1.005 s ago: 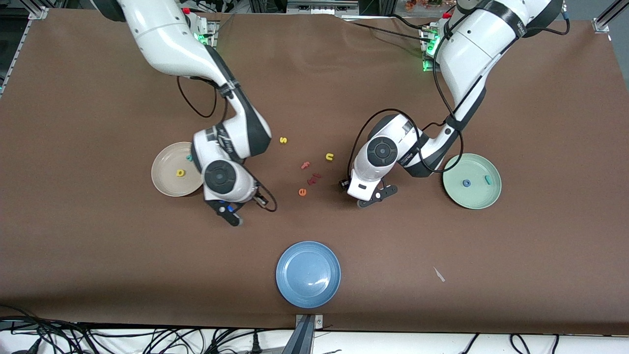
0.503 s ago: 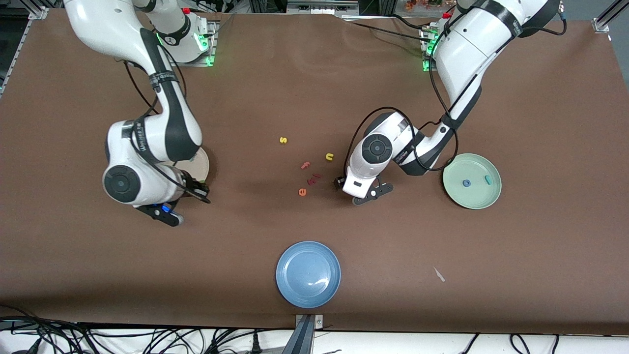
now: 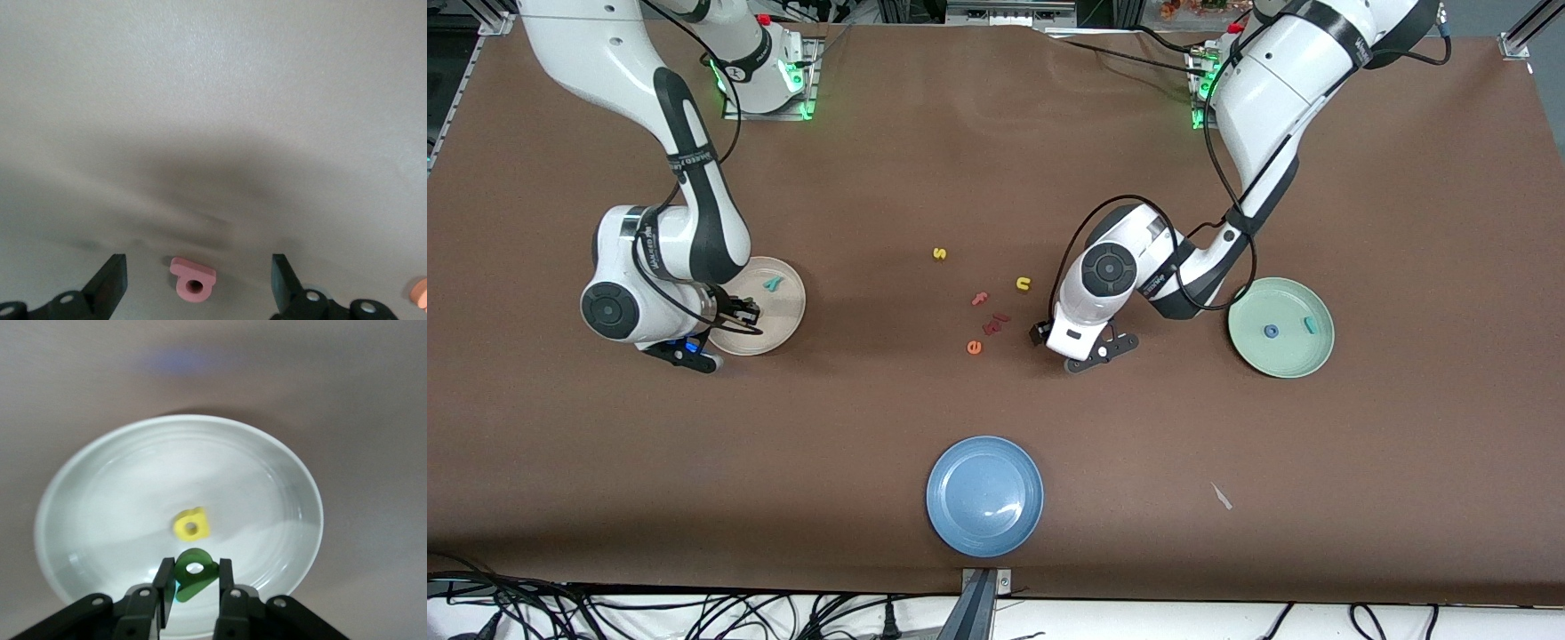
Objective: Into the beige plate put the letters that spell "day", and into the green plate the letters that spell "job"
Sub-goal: 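Release the green letter onto the cream plate with the right gripper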
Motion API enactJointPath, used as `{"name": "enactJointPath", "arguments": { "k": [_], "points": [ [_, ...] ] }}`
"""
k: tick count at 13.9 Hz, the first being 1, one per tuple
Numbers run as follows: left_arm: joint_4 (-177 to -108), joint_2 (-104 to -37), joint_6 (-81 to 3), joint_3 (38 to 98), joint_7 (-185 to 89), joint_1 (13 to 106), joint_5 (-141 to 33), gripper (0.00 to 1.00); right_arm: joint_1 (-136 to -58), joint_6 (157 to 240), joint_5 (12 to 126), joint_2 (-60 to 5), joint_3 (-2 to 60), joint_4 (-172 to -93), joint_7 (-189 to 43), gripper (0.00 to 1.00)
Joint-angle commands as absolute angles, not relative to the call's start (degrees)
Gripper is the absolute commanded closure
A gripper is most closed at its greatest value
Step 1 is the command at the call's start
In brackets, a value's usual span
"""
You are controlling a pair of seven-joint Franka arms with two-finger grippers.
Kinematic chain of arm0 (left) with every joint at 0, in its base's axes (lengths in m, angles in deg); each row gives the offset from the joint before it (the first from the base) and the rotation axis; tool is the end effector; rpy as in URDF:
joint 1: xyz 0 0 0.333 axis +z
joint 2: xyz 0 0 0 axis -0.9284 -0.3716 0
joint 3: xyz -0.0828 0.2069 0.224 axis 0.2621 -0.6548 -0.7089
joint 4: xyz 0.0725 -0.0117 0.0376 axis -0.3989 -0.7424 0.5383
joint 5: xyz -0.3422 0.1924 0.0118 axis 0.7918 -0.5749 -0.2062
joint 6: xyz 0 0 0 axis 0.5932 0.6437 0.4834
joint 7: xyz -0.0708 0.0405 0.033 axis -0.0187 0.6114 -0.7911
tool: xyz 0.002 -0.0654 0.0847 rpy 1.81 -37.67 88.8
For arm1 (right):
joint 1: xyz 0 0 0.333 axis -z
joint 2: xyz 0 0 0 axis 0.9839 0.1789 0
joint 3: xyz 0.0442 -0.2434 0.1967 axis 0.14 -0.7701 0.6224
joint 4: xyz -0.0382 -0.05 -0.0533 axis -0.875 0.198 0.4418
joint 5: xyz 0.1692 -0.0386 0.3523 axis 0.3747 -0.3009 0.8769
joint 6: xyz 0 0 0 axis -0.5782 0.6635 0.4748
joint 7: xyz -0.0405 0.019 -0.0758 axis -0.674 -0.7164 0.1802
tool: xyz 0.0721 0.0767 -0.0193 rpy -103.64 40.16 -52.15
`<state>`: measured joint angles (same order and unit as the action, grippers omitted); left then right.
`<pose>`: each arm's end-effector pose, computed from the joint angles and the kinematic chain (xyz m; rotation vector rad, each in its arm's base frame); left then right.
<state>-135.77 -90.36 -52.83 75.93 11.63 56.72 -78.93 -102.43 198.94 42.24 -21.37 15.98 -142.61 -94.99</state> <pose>0.5693 -0.3823 0.1903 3.0188 0.6503 -0.1721 0.5847 0.0593 0.2109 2.9659 -0.4769 -0.5409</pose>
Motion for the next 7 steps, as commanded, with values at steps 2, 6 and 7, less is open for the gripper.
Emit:
{"name": "enactJointPath", "arguments": {
  "k": [2, 6, 7],
  "points": [
    [-134.16, -91.96, -52.42, 75.59, 10.13, 55.97, -80.82, 0.06, -101.15, 201.33, 43.00, -20.06, 15.73, -146.13, -93.71, 0.83],
    [-134.25, -92.22, -52.42, 75.50, 9.96, 55.88, -81.43, 0.11, -99.73, 200.30, 43.00, -19.61, 15.73, -146.41, -93.53, 0.32],
    [-134.25, -92.57, -52.42, 75.50, 10.04, 55.97, -82.13, 0.11, -99.73, 199.07, 43.00, -20.30, 15.65, -145.71, -94.06, 0.00]
  ]
}}
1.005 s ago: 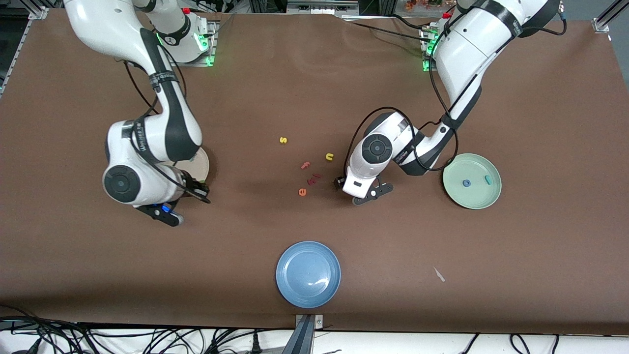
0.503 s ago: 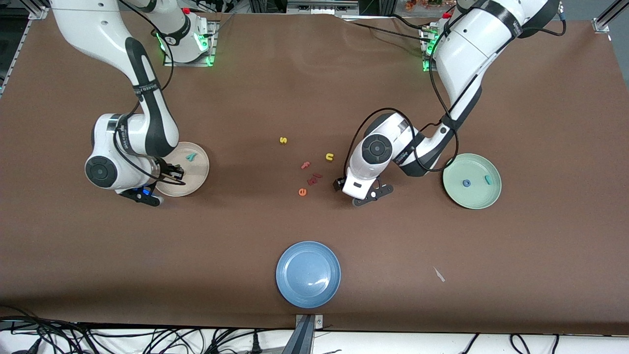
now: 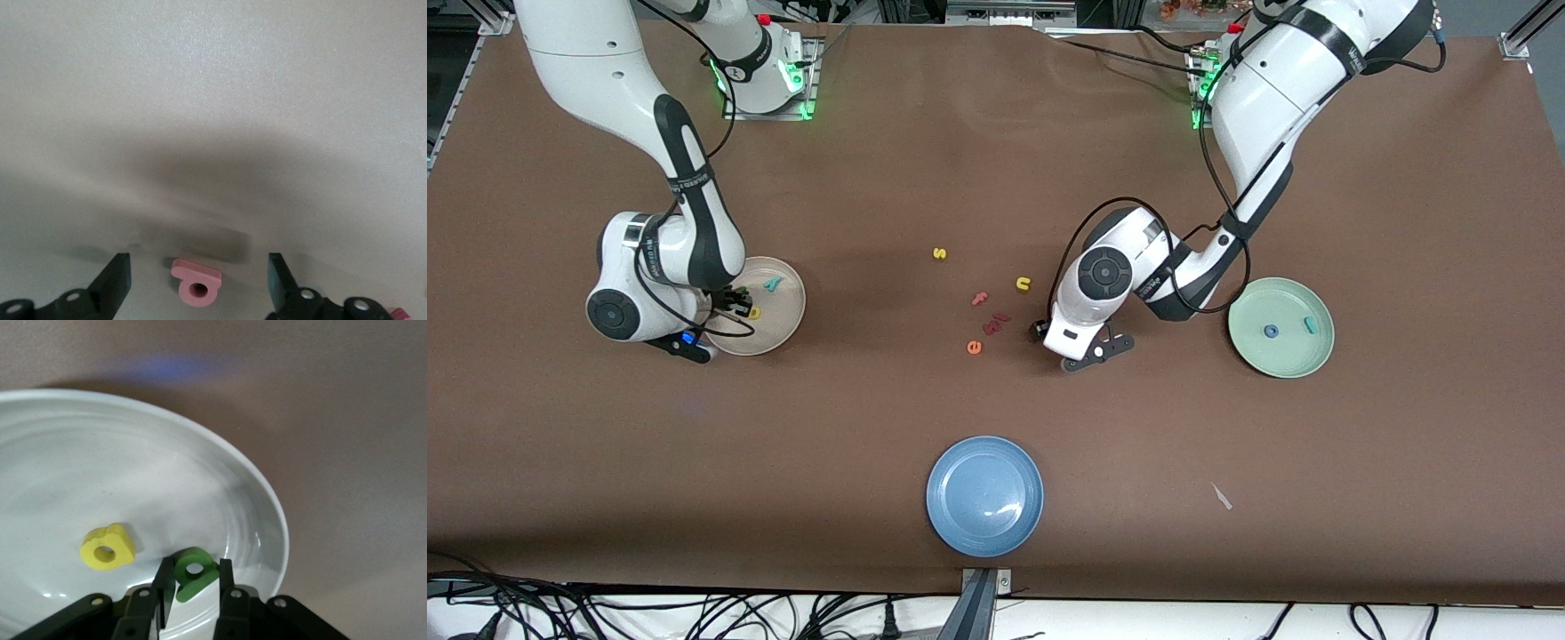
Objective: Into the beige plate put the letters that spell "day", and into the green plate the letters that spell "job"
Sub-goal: 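Release the green letter onto the cream plate with the right gripper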
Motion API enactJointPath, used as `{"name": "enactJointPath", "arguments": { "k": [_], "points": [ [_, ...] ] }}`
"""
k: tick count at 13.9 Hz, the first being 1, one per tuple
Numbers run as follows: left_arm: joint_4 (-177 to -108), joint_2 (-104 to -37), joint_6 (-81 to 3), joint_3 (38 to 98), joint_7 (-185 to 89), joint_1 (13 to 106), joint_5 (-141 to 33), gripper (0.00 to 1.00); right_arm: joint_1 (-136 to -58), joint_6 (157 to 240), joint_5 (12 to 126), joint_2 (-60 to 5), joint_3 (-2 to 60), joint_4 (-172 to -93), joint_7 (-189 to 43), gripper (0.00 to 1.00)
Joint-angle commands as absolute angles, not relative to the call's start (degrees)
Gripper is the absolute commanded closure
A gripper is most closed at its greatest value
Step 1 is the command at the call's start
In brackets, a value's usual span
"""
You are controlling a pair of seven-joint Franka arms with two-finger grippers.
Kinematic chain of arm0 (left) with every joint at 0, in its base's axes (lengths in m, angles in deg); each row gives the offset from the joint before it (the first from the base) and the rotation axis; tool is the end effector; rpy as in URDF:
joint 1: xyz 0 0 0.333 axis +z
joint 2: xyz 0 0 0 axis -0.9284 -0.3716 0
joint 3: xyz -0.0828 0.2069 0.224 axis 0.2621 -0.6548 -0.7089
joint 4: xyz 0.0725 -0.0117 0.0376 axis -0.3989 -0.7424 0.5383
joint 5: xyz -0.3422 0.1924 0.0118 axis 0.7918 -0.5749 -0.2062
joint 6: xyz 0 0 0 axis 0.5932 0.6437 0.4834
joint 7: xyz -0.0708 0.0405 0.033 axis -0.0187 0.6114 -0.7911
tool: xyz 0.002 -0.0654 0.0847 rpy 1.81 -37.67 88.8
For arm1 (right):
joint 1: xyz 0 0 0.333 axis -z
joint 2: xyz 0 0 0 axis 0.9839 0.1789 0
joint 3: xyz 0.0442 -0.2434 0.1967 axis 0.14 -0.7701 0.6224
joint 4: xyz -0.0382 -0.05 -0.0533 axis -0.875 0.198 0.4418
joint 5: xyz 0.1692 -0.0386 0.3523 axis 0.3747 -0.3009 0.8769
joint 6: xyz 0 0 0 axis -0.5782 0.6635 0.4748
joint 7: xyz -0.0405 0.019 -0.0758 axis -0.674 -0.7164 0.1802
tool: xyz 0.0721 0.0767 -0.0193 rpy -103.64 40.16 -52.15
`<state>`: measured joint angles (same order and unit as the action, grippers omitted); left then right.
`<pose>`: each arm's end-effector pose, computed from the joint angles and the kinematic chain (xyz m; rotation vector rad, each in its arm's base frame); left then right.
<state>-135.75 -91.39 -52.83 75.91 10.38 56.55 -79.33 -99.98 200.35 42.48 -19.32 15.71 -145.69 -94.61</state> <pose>0.5659 -0.3832 0.1790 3.0353 0.6090 -0.1902 0.5657 0.0254 0.1741 2.9195 -0.5504 -0.6268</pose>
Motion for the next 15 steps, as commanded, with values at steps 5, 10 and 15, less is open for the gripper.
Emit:
{"name": "enactJointPath", "arguments": {
  "k": [5, 10, 15],
  "points": [
    [-134.33, -93.80, -52.33, 75.59, 10.05, 55.97, -82.22, 0.22, -100.26, 185.39, 41.95, -21.19, 15.56, -133.17, -94.67, 0.00],
    [-134.33, -93.81, -51.89, 75.59, 10.40, 55.88, -81.61, 0.42, -100.26, 172.63, 40.63, -22.42, 15.21, -116.20, -93.36, 0.00],
    [-134.60, -93.37, -50.66, 75.94, 11.01, 55.79, -81.17, 0.42, -100.26, 162.78, 37.48, -28.02, 15.12, -107.74, -89.42, 0.00]
  ]
}}
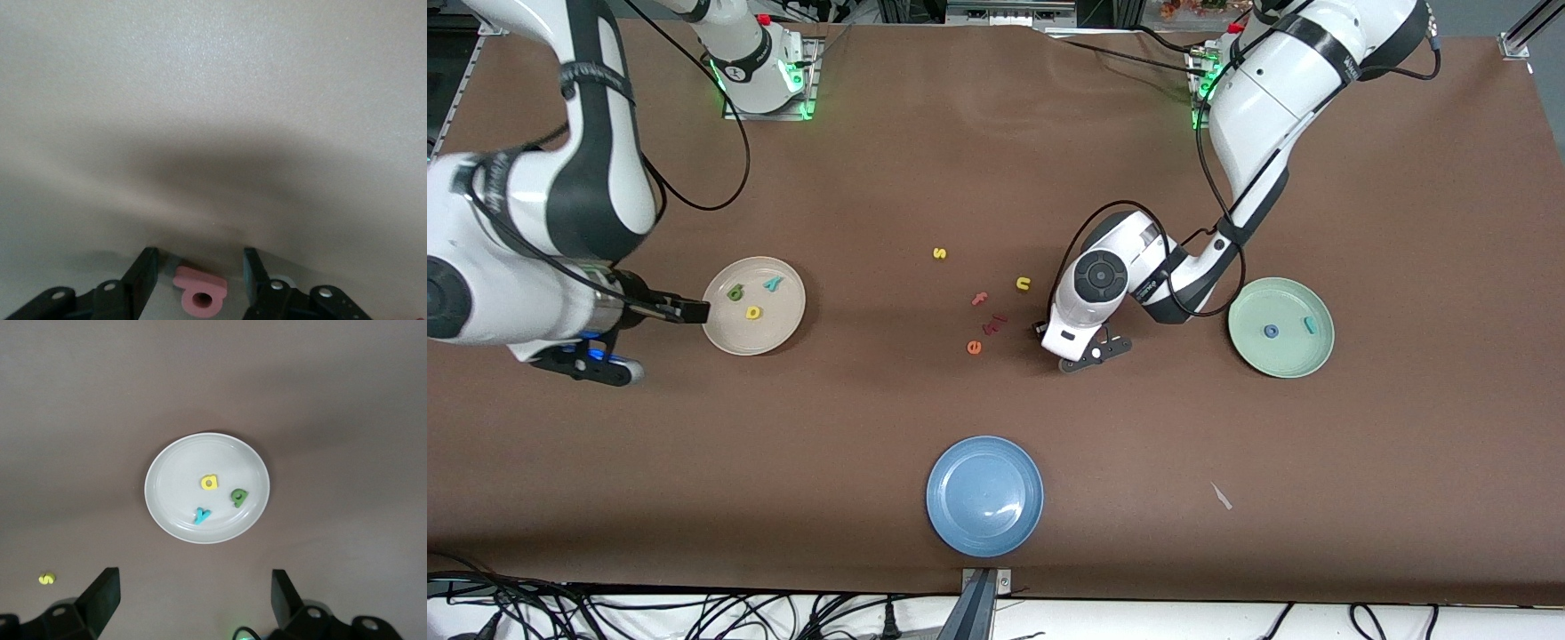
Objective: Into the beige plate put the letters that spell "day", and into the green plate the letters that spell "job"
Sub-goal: 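Release the green letter onto the cream plate with the right gripper, then return the right arm to rest while the left gripper lifts the pink letter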
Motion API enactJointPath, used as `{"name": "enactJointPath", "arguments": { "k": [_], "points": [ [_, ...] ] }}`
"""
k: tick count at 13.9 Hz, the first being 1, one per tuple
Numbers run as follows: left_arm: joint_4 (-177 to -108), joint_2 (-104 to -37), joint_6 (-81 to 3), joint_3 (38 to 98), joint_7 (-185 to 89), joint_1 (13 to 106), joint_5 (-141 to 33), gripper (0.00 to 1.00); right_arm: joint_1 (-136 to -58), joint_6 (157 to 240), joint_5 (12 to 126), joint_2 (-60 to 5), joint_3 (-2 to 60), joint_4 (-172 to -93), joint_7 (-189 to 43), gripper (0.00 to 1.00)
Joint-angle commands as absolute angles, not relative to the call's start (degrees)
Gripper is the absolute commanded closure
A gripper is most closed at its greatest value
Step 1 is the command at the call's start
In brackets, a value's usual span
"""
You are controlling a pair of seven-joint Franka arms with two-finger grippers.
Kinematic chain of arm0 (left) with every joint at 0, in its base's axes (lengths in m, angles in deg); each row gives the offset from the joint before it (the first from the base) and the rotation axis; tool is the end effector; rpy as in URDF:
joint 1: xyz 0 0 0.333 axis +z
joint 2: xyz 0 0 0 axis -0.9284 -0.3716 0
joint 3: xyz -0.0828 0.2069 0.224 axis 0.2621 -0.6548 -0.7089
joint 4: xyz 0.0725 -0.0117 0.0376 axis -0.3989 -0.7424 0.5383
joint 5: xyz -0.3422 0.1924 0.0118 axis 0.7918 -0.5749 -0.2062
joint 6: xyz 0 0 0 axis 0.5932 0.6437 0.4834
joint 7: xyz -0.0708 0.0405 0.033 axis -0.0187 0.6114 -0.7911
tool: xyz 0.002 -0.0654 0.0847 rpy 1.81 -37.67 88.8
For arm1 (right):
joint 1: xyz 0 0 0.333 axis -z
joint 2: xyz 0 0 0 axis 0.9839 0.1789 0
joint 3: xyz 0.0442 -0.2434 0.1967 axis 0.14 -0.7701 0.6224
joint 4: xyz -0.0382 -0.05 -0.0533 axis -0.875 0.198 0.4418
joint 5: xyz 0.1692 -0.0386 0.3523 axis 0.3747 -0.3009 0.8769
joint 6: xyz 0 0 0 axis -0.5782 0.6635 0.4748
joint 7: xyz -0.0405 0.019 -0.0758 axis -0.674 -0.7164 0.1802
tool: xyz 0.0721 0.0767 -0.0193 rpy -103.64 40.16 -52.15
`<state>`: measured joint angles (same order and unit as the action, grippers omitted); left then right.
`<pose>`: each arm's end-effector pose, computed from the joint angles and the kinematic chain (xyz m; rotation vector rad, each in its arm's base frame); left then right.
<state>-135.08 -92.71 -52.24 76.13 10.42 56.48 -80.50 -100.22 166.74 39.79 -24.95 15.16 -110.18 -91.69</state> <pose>0.5643 -0.3847 0.1687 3.0540 0.5913 -0.2027 0.6504 0.0706 0.4561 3.0311 -0.3253 -0.4678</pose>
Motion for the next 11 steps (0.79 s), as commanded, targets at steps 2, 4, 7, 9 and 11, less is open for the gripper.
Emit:
{"name": "enactJointPath", "arguments": {
  "k": [2, 4, 7, 9, 11],
  "points": [
    [-134.86, -93.37, -50.14, 76.02, 11.01, 55.62, -81.17, 0.43, -100.35, 161.54, 36.41, -31.90, 15.64, -107.73, -88.09, 0.00],
    [-134.69, -93.28, -48.12, 76.11, 11.01, 55.53, -81.17, 0.47, -100.35, 161.53, 36.15, -33.57, 15.73, -107.82, -87.82, 0.00],
    [-134.60, -93.28, -47.85, 76.46, 11.19, 55.53, -81.08, 0.59, -100.79, 162.06, 36.15, -33.76, 15.91, -108.17, -87.73, 0.00],
    [-134.51, -93.28, -47.85, 76.46, 11.19, 55.62, -81.08, 0.66, -101.66, 162.76, 36.06, -34.28, 15.91, -108.87, -87.82, 0.00],
    [-134.34, -93.28, -47.85, 76.46, 11.10, 55.71, -81.08, 0.80, -101.06, 165.29, 35.45, -36.99, 17.91, -112.63, -88.17, 0.00]
  ]
}}
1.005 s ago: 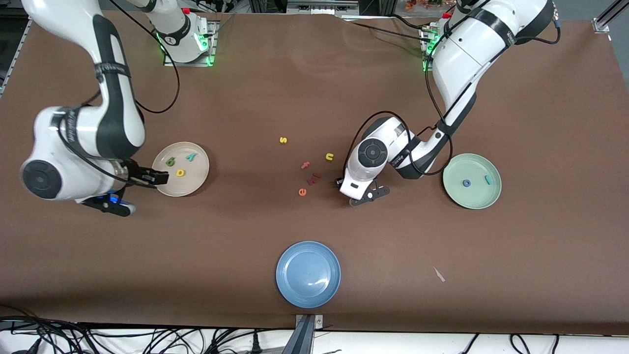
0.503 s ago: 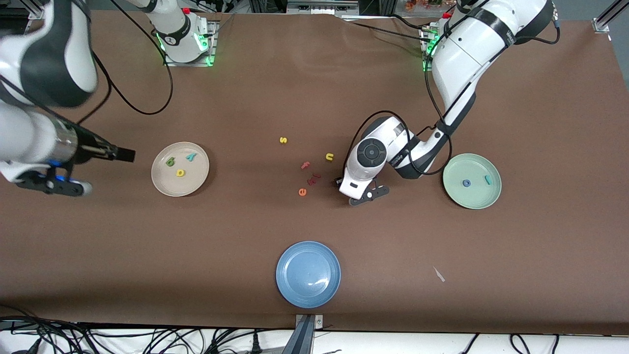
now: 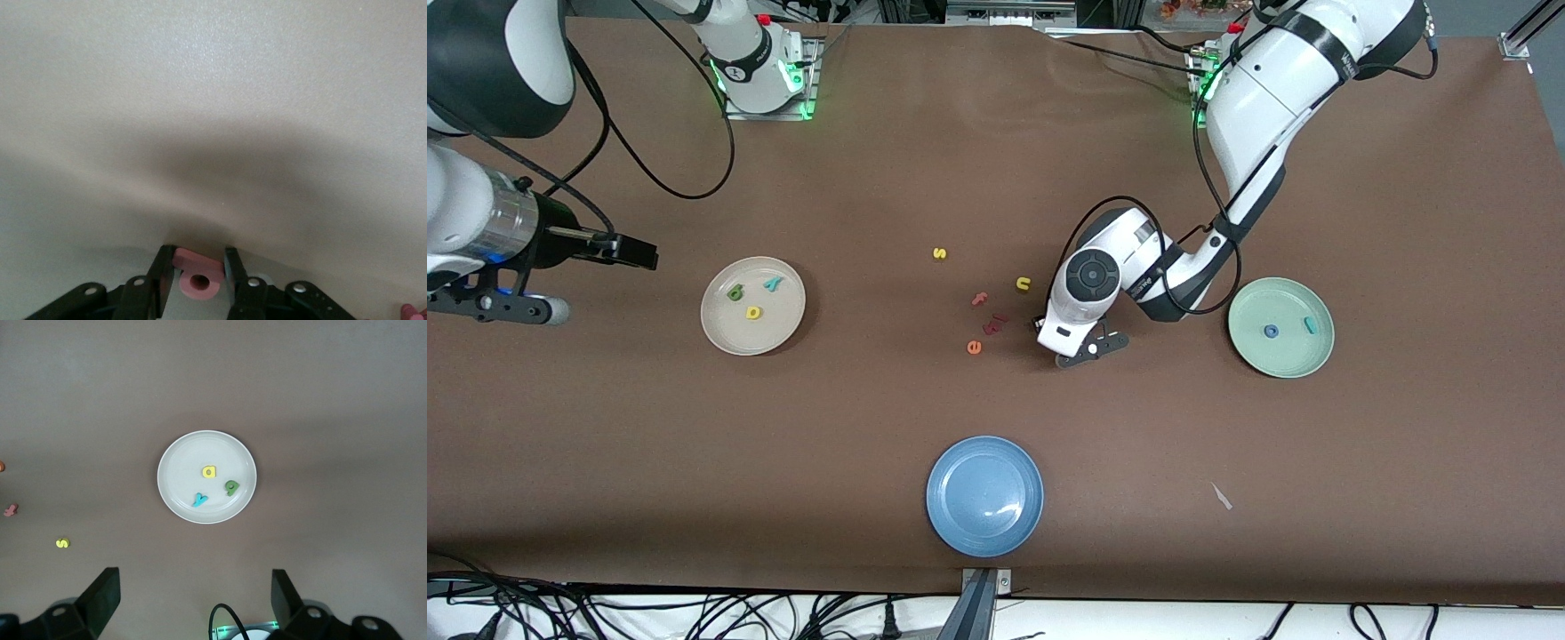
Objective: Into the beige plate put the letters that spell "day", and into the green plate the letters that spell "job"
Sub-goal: 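Return the right arm to rest while the left gripper lifts the pink letter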
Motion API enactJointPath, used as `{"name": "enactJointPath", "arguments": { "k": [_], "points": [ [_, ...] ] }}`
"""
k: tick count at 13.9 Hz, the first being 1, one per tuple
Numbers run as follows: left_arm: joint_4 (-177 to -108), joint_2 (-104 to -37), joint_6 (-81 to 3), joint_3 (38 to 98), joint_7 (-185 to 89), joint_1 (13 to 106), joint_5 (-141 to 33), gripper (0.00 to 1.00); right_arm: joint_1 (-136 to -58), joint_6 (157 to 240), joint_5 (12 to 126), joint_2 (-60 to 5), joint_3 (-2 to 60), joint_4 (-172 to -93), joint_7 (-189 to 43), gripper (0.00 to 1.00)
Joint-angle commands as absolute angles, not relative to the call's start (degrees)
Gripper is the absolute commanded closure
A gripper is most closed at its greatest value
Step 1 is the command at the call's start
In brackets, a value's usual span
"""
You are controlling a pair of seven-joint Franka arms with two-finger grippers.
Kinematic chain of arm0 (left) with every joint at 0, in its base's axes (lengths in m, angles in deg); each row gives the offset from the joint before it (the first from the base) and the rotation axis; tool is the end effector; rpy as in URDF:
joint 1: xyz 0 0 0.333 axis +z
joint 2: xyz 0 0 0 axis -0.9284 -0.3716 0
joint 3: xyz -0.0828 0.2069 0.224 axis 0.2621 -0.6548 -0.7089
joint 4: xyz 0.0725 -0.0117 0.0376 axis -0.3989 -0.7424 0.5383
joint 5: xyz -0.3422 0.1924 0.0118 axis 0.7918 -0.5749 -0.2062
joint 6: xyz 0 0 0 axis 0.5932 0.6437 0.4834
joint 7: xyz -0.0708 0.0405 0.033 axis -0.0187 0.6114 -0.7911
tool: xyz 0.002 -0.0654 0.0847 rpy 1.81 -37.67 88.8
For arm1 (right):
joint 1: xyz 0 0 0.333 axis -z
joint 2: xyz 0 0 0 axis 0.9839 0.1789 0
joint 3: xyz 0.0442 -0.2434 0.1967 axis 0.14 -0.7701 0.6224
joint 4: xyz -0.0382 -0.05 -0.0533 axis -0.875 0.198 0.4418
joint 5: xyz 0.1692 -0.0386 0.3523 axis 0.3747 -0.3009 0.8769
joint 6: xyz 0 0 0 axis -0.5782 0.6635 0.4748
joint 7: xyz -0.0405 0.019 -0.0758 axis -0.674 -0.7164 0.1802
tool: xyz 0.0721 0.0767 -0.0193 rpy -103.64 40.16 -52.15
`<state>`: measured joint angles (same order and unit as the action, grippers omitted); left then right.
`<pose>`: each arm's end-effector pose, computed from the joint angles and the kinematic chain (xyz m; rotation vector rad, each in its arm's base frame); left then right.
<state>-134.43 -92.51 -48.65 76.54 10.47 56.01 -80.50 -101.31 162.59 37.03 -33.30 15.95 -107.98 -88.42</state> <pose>0.5581 -0.3891 0.1717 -3.0650 -0.5726 0.2462 0.6190 0.0768 0.5586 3.0814 -0.1792 -0.3156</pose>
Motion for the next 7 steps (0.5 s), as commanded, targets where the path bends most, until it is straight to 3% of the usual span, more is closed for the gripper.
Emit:
{"name": "enactJointPath", "arguments": {
  "k": [1, 4, 7],
  "points": [
    [-134.25, -93.19, -47.85, 76.46, 11.10, 55.88, -81.08, 0.85, -98.09, 168.27, 34.58, -40.14, 20.71, -117.00, -88.17, 0.00],
    [-134.07, -90.92, -47.50, 76.64, 10.93, 57.54, -81.08, 0.90, -87.72, 171.46, 30.88, -44.82, 32.58, -122.31, -87.91, 0.00],
    [-134.16, -87.05, -42.41, 79.88, 8.74, 64.12, -81.08, 0.90, -82.34, 171.38, 31.23, -47.37, 36.38, -123.46, -87.38, 0.00]
  ]
}}
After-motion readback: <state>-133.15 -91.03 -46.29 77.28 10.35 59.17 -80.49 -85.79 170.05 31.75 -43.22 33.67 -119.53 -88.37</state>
